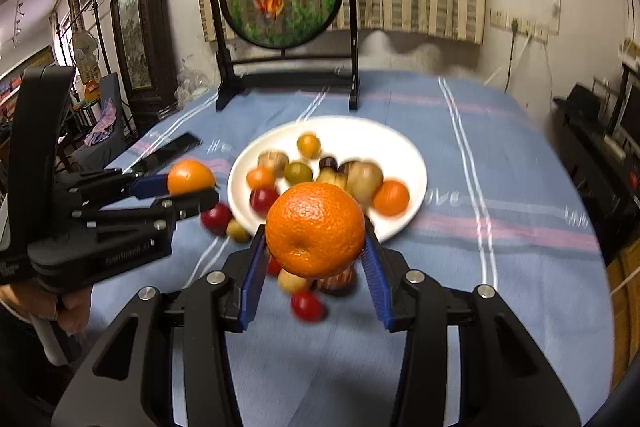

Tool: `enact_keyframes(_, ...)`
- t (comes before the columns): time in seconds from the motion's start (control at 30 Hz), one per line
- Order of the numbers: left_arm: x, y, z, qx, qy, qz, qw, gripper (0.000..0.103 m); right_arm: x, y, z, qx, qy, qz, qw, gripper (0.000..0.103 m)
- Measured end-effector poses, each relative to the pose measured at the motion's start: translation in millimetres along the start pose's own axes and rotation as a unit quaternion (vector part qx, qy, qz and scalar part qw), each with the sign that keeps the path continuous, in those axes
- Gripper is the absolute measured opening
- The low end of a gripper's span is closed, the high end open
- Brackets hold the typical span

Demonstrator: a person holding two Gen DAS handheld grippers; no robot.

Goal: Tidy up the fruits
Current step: 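Carry the orange and tangerine onto the white plate and open both tools, then withdraw both open tools from the plate toward the fruit pile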

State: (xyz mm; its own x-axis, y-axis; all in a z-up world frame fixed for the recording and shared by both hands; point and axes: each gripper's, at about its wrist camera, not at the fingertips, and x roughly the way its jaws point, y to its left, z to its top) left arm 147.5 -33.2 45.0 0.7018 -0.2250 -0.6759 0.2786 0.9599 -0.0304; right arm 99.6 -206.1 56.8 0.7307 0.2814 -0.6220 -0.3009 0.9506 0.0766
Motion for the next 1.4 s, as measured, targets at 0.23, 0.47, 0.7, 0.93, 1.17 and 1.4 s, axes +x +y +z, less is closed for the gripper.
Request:
enact_keyframes(0.23, 21.1, 9.0, 29.5, -0.014, -0.002, -0.001, 0.9999, 0.038, 34.2, -7.5, 37.7, -0.004, -0.006, -0.012, 1.0, 0.046)
enact_keyframes(0.47, 61.7, 19.4, 44.6, -0.028, 0.021, 0.01, 0.9993, 0.038, 85.9, -21.2, 50.8, 0.01, 0.02, -0.023, 0.999, 0.046)
enact_keyframes(0.7, 94.7, 25.9, 48.6, -0.034, 0.042, 0.018, 0.9984, 0.038, 123.1, -22.3, 55.9, 0.005, 0.04, -0.024, 0.999, 0.046)
enact_keyframes(0.93, 109.3, 30.1, 50.1, -0.041, 0.05, 0.02, 0.9977, 0.038, 139.3, -24.1, 57.3, 0.007, 0.048, -0.028, 0.998, 0.046)
enact_keyframes(1.17, 114.4, 34.1, 51.0, -0.053, 0.053, 0.024, 0.9969, 0.041, 137.6, -27.5, 61.5, 0.017, 0.031, -0.041, 0.999, 0.059)
enact_keyframes(1.4, 94.5, 43.4, 50.0, -0.081, 0.014, 0.036, 0.996, 0.075, 119.0, -32.0, 58.7, 0.023, 0.018, -0.035, 0.999, 0.061)
